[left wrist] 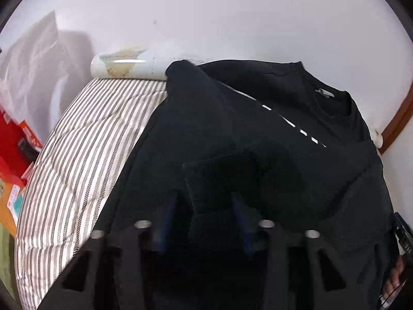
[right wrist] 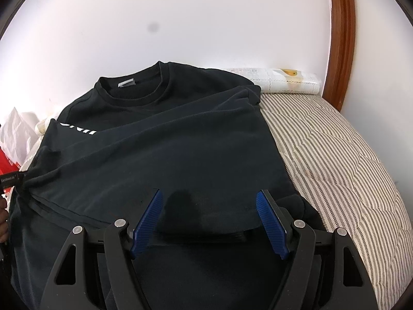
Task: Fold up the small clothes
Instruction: 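Grasp the side edge of the sweatshirt body with the left gripper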
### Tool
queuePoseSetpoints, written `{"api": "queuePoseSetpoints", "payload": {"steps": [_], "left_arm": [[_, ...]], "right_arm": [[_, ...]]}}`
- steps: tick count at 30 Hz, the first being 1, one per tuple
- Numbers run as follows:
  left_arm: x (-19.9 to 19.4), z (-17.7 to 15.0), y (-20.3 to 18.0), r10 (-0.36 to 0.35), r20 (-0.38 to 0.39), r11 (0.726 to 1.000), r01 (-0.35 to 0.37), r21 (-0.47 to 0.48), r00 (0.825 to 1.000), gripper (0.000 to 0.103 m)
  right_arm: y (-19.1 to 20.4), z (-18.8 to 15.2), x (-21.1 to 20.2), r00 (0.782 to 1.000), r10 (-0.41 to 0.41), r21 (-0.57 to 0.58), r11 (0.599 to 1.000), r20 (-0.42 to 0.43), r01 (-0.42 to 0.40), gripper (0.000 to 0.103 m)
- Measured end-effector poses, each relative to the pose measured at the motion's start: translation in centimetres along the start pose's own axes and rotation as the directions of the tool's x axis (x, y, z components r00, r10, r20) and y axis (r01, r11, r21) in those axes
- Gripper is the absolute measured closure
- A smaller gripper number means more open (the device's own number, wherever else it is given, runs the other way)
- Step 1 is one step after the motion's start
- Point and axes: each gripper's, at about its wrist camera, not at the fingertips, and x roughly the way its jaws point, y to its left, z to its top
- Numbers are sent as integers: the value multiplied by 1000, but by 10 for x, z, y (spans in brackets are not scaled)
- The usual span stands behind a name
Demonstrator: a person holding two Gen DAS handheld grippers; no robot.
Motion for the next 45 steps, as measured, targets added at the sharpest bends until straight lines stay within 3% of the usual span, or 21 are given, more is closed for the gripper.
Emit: {"api": "queuePoseSetpoints", "payload": {"steps": [1, 3, 8, 20, 23, 27, 29, 33, 40, 45], "left_arm": [[-3, -1, -2, 36, 14, 999, -36, 23, 999, 95], [-7, -2, -5, 62, 32, 997, -64, 47, 998, 97], [-38, 3, 17, 38, 128, 999, -36, -18, 991, 98], [-29, -13, 22, 35, 57, 999, -33, -36, 998, 96], [-35, -19, 23, 47, 57, 998, -45, -32, 997, 92], [-56, -32, 25, 20, 71, 999, -18, -32, 997, 71], [-68, -38, 23, 33, 79, 999, -32, -14, 996, 69], [-93, -55, 22, 33, 92, 999, -34, 6, 995, 55], [-129, -85, 18, 31, 110, 999, -35, 29, 993, 54], [-153, -109, 15, 23, 123, 999, -27, 32, 992, 53]], "right_arm": [[0, 0, 0, 1000, -2, -3, 1000, 0, 2, 29], [1, -1, 1, 1000, -7, -10, 1000, 1, 7, 29], [-3, 0, -6, 999, -3, 0, 1000, 34, 3, 33], [-4, -2, 4, 996, -92, -20, 996, -7, 92, 34], [-3, -2, 1, 994, -108, -20, 994, 8, 109, 34], [-1, -1, -7, 993, -117, -29, 993, 32, 118, 34], [-1, 1, -14, 991, -131, -27, 991, 39, 132, 34], [-7, 1, -46, 990, -129, -20, 991, 61, 130, 34], [-41, -30, -100, 987, -154, -69, 985, 44, 157, 34], [-75, -68, -122, 987, -158, -48, 986, -13, 157, 34]]}}
